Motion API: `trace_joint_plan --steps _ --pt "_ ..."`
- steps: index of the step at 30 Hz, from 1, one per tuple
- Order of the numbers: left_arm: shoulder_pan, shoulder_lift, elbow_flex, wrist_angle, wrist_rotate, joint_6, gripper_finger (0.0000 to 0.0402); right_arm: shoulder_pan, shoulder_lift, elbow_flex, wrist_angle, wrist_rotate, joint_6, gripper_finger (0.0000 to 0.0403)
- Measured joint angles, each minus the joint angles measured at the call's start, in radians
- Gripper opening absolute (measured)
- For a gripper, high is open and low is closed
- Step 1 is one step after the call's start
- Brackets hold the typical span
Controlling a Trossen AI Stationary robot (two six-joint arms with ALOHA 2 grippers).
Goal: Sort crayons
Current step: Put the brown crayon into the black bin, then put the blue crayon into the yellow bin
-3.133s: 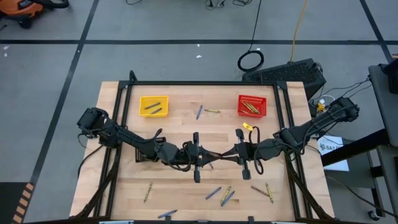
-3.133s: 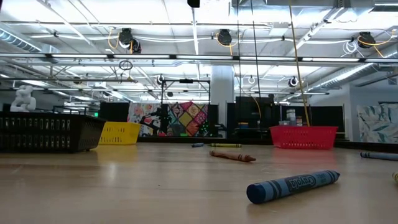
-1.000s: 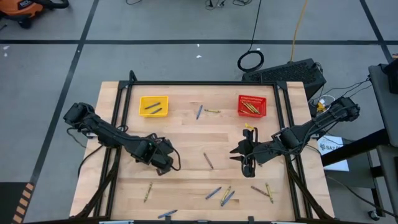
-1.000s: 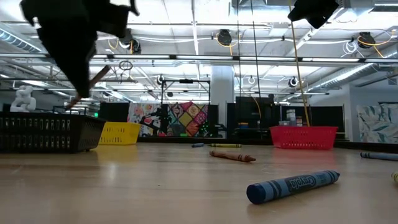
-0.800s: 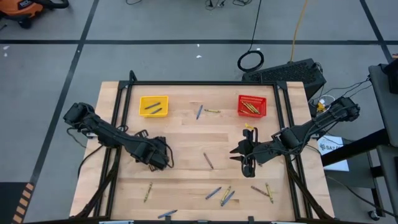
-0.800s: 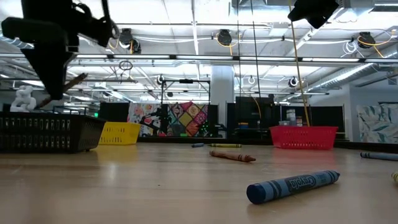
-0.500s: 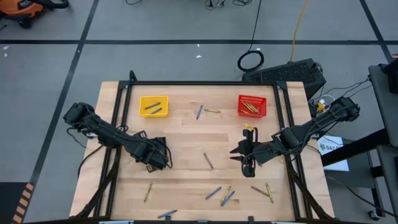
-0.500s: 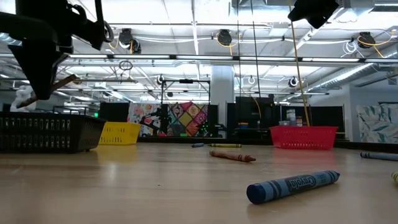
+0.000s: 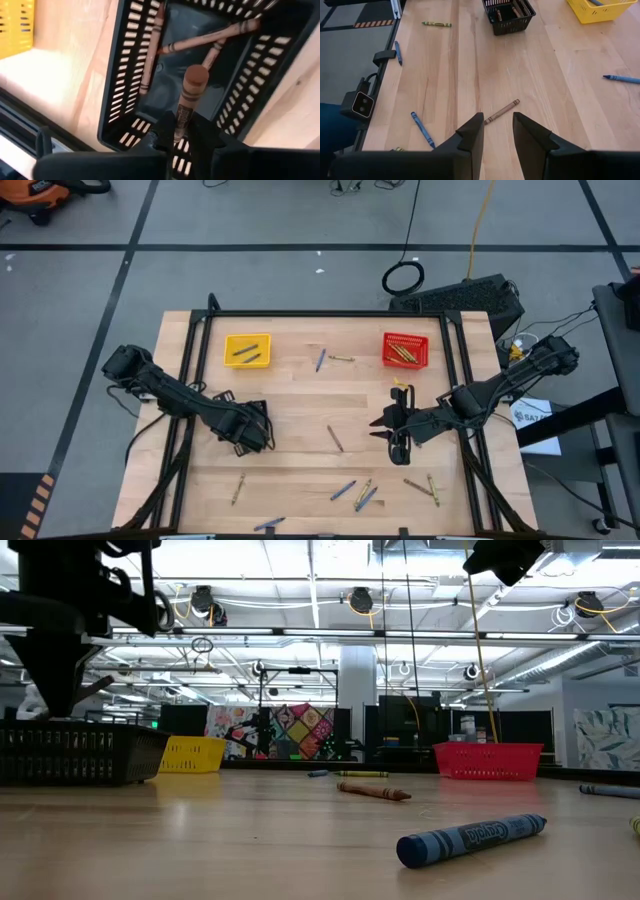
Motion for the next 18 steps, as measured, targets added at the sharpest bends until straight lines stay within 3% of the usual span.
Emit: trace_joint_plan --steps 11,18 --pt "0.0 0.0 -0.01 0.009 0.0 0.0 0.0068 0.0 0.0 0.0 0.003 0.0 -0.014 0.0091" --pt "0.0 0.0 -0.01 0.011 -0.02 -0.027 0.0069 -0.044 0.0 0.0 0.115 0.005 -0.21 0.0091"
